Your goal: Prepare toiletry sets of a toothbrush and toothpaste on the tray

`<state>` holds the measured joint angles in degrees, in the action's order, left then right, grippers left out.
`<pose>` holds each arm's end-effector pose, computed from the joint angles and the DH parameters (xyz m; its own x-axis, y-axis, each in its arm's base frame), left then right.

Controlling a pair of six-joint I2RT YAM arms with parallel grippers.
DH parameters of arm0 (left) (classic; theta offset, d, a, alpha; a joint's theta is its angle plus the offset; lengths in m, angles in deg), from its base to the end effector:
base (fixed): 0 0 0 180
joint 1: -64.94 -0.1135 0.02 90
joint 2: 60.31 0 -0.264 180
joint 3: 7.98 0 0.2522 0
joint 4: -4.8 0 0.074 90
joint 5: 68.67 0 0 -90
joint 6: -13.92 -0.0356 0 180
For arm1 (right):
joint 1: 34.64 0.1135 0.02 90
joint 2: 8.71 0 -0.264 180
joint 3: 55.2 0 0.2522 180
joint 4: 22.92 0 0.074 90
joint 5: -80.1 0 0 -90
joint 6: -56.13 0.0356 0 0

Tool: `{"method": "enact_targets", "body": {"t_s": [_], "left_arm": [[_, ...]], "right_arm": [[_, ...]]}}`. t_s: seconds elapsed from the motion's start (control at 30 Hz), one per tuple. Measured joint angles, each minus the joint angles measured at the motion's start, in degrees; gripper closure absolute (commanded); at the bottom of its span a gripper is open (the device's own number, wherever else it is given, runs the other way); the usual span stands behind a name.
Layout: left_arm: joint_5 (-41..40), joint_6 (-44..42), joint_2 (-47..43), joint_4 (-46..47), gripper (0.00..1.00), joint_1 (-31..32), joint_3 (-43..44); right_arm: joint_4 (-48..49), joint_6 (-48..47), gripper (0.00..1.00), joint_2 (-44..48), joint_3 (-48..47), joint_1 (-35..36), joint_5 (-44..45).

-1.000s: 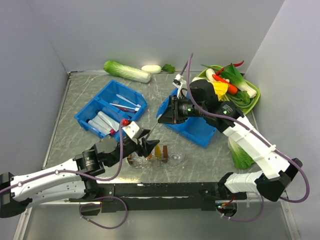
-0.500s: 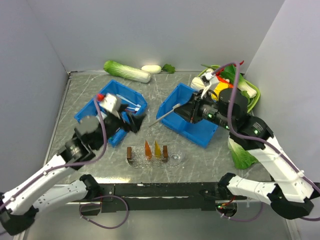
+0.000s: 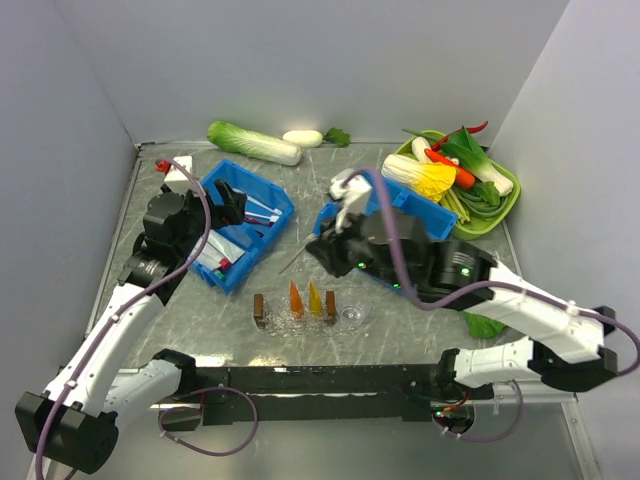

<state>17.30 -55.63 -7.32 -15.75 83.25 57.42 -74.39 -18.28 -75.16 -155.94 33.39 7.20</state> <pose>0.2057 -0.0654 0.3630 -0.2124 -0.2968 -0.9310 0.1848 0.9234 -0.3365 0.0943 0.2058 0.4657 -0.3164 -0.0977 -0.9436 -0.7228 0.6690 0.1731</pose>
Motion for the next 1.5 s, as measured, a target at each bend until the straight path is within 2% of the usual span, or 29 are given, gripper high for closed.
{"method": "enact_targets", "body": {"t_s": [0.23,0.5,0.8,1.1,1.5], "left_arm": [[-2.64,-0.94,-1.53,0.04,0.01,-0.5,-3.02],[-3.3,-1.73,-2.67,0.7,0.04,-0.5,-3.56],[-2.01,-1.75,-2.14,0.83,0.03,-0.5,-3.58],[-0.5,-1.75,-2.14,0.96,0.03,-0.5,-3.58],[-0.26,-1.75,-2.14,0.96,0.04,-0.48,-3.58]], "right_arm": [[-1.03,0.0,1.0,-9.68,-2.93,5.46,4.57],[-2.45,1.79,1.0,-18.73,-3.76,6.99,7.04],[-2.64,5.9,1.0,-19.98,-3.76,7.02,7.02],[-5.66,8.02,1.0,-24.98,-3.78,7.61,7.52],[-5.73,9.07,1.0,-25.2,-3.78,7.74,9.22]]}}
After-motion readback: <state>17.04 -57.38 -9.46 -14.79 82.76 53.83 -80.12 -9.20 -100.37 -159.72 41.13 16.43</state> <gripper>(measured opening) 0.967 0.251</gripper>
